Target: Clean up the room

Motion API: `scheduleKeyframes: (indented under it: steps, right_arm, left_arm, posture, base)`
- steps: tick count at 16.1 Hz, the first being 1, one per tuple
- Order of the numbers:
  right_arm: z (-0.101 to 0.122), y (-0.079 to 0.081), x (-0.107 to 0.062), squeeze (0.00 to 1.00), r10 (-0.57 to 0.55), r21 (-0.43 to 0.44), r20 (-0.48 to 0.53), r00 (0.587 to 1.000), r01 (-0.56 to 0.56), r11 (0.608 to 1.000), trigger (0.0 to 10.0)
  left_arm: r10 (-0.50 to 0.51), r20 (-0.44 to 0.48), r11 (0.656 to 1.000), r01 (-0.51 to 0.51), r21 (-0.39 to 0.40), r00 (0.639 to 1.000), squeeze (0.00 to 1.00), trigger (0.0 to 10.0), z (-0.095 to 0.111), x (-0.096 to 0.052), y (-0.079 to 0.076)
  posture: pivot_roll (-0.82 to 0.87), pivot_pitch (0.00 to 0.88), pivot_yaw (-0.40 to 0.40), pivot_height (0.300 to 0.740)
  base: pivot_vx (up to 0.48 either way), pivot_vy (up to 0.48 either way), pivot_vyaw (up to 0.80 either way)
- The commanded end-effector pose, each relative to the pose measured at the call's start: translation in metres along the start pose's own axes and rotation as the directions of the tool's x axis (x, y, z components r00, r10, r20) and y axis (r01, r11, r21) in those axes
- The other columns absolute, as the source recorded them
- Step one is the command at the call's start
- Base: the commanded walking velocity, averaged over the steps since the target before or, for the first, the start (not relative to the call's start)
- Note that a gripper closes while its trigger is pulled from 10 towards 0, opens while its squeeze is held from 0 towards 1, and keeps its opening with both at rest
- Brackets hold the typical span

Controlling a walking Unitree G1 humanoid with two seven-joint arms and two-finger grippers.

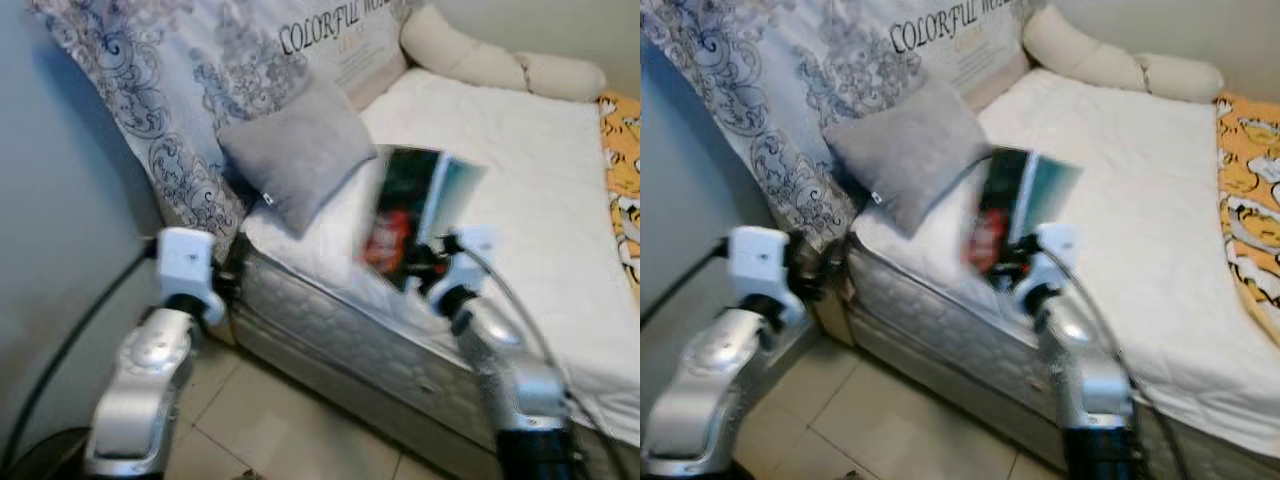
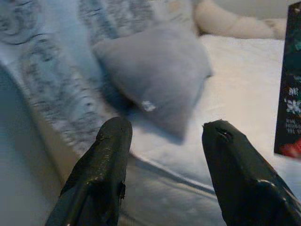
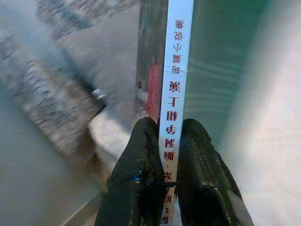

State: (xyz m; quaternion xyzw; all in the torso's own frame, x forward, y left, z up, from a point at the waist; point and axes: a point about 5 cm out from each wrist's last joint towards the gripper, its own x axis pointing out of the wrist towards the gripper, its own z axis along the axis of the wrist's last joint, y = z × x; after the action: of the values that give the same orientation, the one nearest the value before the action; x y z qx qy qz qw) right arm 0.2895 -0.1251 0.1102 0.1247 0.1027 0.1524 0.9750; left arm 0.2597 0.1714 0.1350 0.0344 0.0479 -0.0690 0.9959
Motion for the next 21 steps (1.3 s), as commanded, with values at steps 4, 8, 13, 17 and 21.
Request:
scheduleKeyframes:
  steps: [4,8,13,17,21]
  right_arm:
    - [0.0123,0.0015,0.0019,0.0,0.031,-0.07,0.032,0.999,-0.029,0.997,10.0]
    - [0.0134,0.0048,0.0043,0.0,0.041,-0.077,0.039,0.998,-0.038,0.996,10.0]
    - [0.0153,0.0003,0.0046,0.0,0.021,-0.069,0.052,0.998,-0.017,0.997,10.0]
    - [0.0147,0.0009,0.0059,0.0,0.024,-0.073,0.05,0.998,-0.02,0.997,10.0]
    - [0.0148,0.0003,0.0096,0.0,0.013,-0.056,0.045,0.999,-0.011,0.998,10.0]
  left_arm:
    - [-0.033,0.018,0.999,0.033,-0.007,0.999,0.31,10.0,0.0046,0.0024,-0.0074]
    - [-0.039,0.021,0.999,0.039,-0.007,0.999,0.31,10.0,0.0061,0.0039,-0.007]
    - [-0.043,0.024,0.999,0.043,-0.006,0.999,0.31,10.0,0.0072,0.0066,-0.0072]
    - [-0.043,0.026,0.999,0.043,-0.004,0.999,0.31,10.0,0.0082,0.0078,-0.0061]
    - [-0.047,0.025,0.999,0.047,0.006,0.999,0.31,10.0,0.0088,0.0076,-0.0061]
  posture:
    - [0.03,0.0,-0.017,0.74]
    - [0.03,0.0,-0.011,0.74]
    - [0.03,0.0,-0.006,0.74]
    - [0.03,0.0,-0.004,0.74]
    - [0.04,0.0,0.003,0.74]
  base:
    - [0.334,0.0,0.0]
    - [0.347,0.0,0.5]
    - [0.368,0.0,0.0]
    - [0.368,0.0,0.0]
    - [0.368,0.0,-0.11]
